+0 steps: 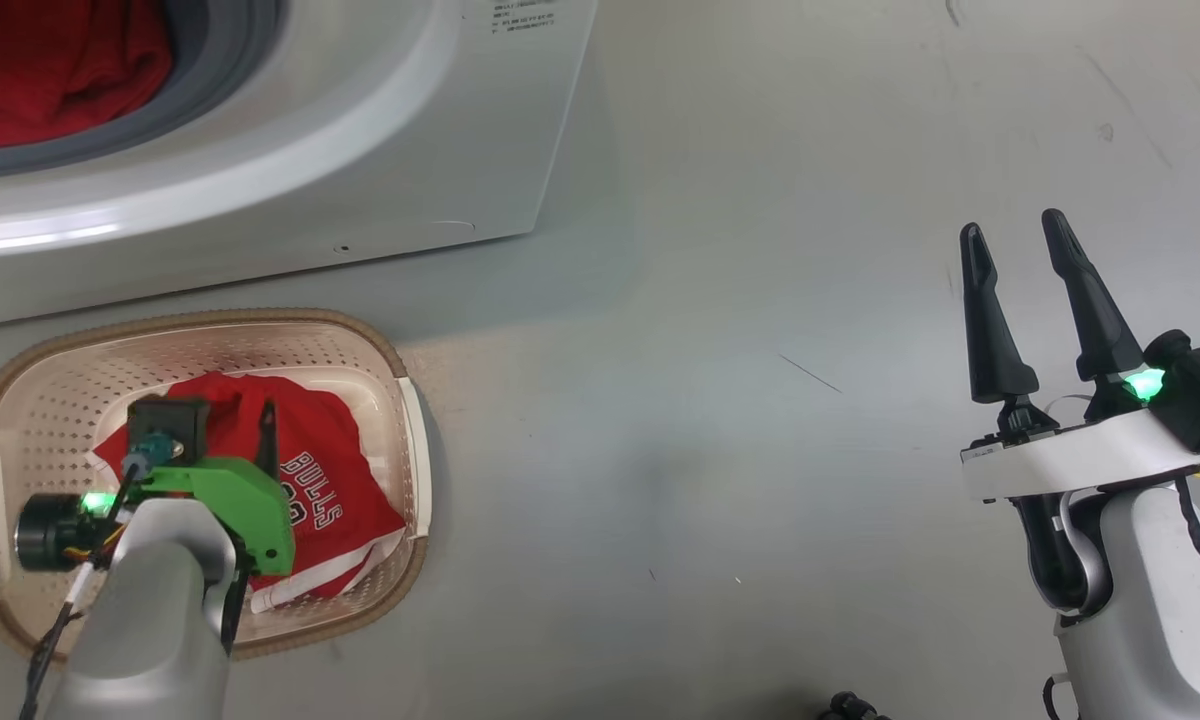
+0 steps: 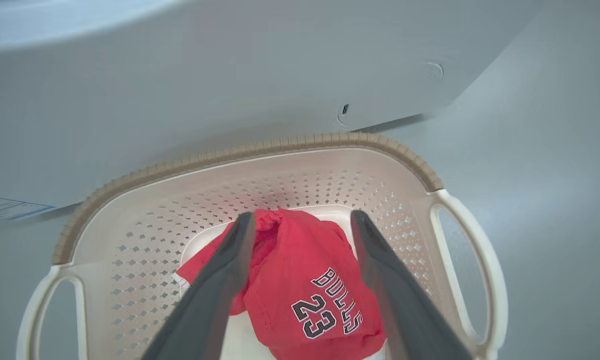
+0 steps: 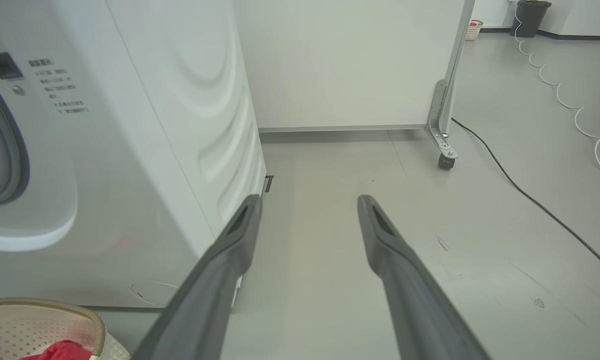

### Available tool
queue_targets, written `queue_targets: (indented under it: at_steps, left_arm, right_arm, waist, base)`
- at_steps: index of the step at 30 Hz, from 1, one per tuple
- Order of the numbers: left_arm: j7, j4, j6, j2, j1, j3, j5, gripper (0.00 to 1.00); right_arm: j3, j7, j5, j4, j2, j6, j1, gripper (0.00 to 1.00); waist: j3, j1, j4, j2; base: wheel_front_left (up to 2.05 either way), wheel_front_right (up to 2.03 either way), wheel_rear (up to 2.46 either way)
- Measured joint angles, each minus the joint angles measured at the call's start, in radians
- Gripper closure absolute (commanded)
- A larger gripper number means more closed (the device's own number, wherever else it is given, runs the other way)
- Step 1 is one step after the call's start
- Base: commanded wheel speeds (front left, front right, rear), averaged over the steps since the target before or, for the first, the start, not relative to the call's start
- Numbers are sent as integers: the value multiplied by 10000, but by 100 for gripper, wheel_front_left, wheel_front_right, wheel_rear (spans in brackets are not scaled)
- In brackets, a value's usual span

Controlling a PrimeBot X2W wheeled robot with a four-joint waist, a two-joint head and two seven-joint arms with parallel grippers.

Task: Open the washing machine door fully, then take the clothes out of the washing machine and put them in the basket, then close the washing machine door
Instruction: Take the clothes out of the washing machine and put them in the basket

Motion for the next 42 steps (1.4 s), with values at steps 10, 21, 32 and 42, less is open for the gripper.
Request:
queue_targets:
  at_steps: [10, 21, 32, 42]
  left_arm:
    - [-924, -562, -263, -280, -360, -272, 13, 0]
    - [-1030, -1578, -520, -491, -323, -341, -90, 0]
    - [-1030, -3599, -600, -562, 707, -130, -439, 0]
    - [-1030, -4727, -585, -587, 1975, 207, -625, 0]
  right_arm:
    - [-115, 0, -86, 199, -21, 0, 49, 0]
    - [-222, 0, -182, 374, -75, 0, 507, 0]
    - [-282, 0, -274, 529, -59, 0, 1195, 0]
    - [-355, 0, -341, 460, -21, 0, 1687, 0]
  waist:
    - [-815, 0, 463, 0]
    - [-1936, 0, 1145, 0]
    - [-3134, 0, 1688, 0]
    - [-3933, 0, 1947, 0]
  base:
    - [0, 0, 0]
    - [0, 0, 0]
    - [0, 0, 0]
    - [0, 0, 0]
